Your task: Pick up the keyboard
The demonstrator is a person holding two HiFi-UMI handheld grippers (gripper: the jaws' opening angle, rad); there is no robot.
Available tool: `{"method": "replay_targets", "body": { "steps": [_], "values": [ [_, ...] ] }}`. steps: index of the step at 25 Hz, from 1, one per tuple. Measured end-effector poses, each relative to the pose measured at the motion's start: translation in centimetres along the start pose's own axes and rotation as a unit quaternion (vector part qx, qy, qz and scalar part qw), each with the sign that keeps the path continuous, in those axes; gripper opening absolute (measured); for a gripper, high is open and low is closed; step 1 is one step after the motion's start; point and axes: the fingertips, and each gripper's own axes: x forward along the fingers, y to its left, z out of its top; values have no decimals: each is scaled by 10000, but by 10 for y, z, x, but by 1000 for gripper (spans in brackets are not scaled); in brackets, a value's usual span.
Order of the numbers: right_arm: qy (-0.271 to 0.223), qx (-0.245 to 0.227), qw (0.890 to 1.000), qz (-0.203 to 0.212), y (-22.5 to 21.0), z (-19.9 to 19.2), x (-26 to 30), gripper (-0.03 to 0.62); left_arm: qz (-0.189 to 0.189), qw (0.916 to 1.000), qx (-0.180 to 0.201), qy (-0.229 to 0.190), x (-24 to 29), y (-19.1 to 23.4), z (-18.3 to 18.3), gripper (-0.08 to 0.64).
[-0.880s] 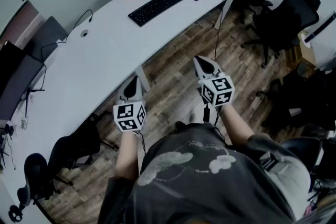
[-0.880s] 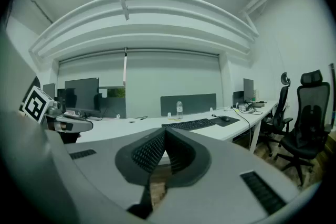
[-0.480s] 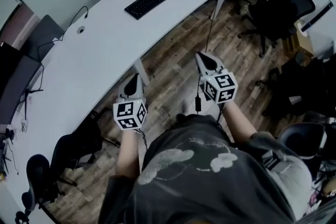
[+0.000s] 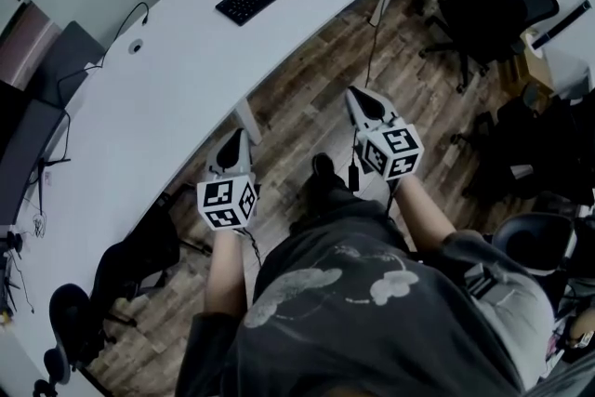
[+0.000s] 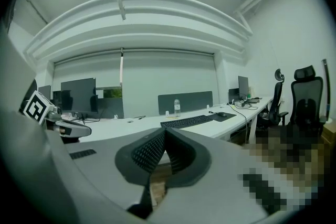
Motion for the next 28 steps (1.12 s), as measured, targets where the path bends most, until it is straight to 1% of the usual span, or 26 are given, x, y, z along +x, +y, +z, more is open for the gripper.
{"method": "replay_targets", "body": {
  "steps": [3, 6, 9, 13, 16, 18, 22, 28],
  "values": [
    [-26, 152, 9999, -31, -20, -2, 21, -11, 61, 9999, -39, 99, 19, 5, -3, 3],
    [7, 282, 9996, 19, -43, -7, 51, -11, 154, 9997, 46, 189, 46, 12, 0, 3],
    [32, 372, 9993, 63, -71, -4, 88, -11, 264, 9994, 87, 187, 81, 21, 13, 3],
    [3, 385, 9991, 176, -108, 11, 136, -11, 447, 9986, 157, 231, 132, 31, 31, 3],
    [6, 348, 9990, 298, -136, 22, 162, -11, 620, 9978, 71, 236, 168, 37, 45, 3],
    [42, 357, 9986, 390, -156, 24, 176, -11, 653, 9975, 33, 282, 192, 37, 51, 3],
    [207, 411, 9975, 543, -192, 21, 200, -10, 747, 9963, 81, 417, 236, 32, 59, 3],
    [354, 628, 9946, 745, -221, 14, 227, -11, 889, 9947, 79, 517, 271, 21, 64, 3]
  ]
}}
